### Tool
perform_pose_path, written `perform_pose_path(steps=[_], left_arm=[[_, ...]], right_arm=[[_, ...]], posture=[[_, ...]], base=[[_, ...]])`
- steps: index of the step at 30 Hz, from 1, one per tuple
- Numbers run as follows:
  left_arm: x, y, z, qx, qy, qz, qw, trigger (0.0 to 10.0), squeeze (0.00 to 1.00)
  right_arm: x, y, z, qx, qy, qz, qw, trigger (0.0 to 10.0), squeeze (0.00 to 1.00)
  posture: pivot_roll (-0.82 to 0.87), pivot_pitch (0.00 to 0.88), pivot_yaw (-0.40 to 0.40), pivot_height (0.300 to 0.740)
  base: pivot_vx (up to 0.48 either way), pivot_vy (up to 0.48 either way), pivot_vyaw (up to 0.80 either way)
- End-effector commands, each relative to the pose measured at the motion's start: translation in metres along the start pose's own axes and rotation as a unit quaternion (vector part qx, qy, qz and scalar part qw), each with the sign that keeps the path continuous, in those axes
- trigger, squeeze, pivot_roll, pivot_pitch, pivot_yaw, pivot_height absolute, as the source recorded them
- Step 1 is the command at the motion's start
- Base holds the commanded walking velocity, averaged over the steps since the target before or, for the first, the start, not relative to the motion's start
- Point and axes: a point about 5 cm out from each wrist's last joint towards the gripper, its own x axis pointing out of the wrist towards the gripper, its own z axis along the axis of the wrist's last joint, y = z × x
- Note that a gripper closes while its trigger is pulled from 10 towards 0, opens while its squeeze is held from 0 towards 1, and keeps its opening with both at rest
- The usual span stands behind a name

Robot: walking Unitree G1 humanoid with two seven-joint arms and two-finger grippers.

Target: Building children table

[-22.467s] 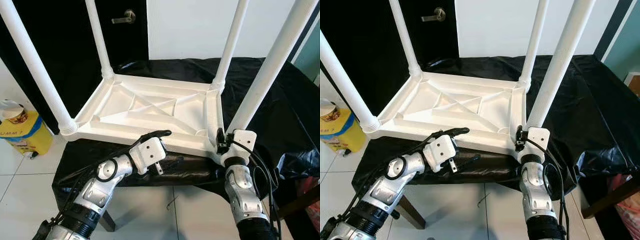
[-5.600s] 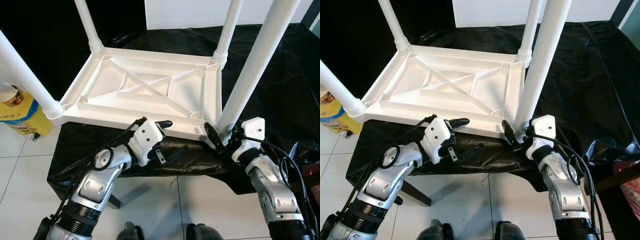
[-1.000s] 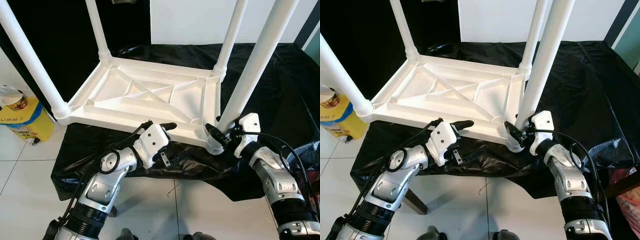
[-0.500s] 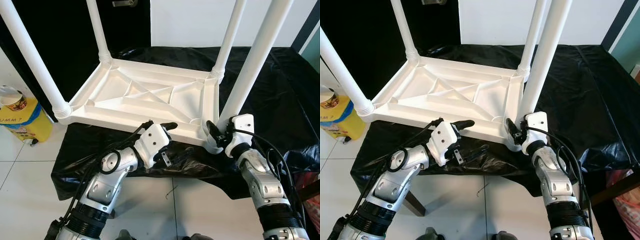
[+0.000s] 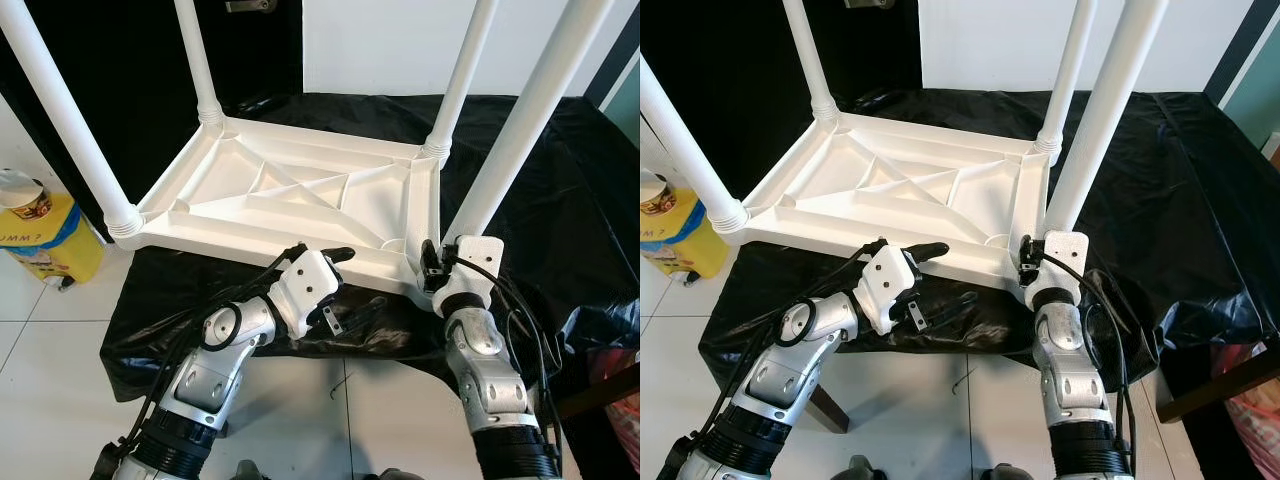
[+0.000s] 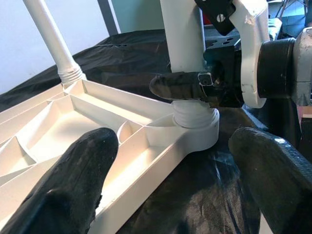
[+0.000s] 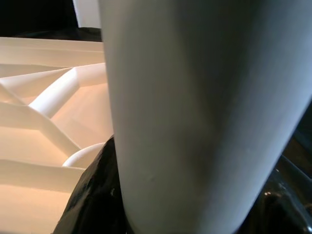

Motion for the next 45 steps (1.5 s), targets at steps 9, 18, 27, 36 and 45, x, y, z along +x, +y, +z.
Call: perform_pose_path(steps=[9, 18, 27, 36, 45], left_arm=[[-0.002, 0.0, -0.001, 0.006, 0.004, 0.02, 1.0, 10.0, 0.0], [-0.002, 0.0, -0.001, 0.007, 0.004, 0.019, 1.0, 10.0, 0.0], [-0.003, 0.001, -0.002, 0.008, 0.007, 0.019, 1.0, 10.0, 0.0], [-0.002, 0.001, -0.002, 0.007, 0.006, 0.019, 1.0, 10.0, 0.0], [-0.001, 0.003, -0.001, 0.008, 0.005, 0.019, 1.0, 10.0, 0.0]], right_arm=[[-0.008, 0.002, -0.011, -0.004, 0.028, -0.01, 1.0, 10.0, 0.0], [-0.01, -0.005, -0.001, -0.001, -0.005, 0.01, 1.0, 10.0, 1.0], [-0.012, -0.02, 0.003, 0.006, -0.017, 0.138, 0.99, 10.0, 1.0], [-0.006, -0.029, 0.006, -0.028, -0.012, 0.251, 0.968, 10.0, 0.0], [0.009, -0.028, 0.004, -0.066, 0.004, 0.322, 0.944, 10.0, 0.0]], posture=[[0.0, 0.04, -0.047, 0.74], [-0.01, 0.041, -0.045, 0.74], [-0.02, 0.05, -0.042, 0.74], [-0.02, 0.05, -0.038, 0.74], [-0.02, 0.054, -0.031, 0.74]], base=[[0.0, 0.0, 0.0], [0.0, 0.0, 0.0], [0.0, 0.0, 0.0], [0.0, 0.0, 0.0], [0.0, 0.0, 0.0]])
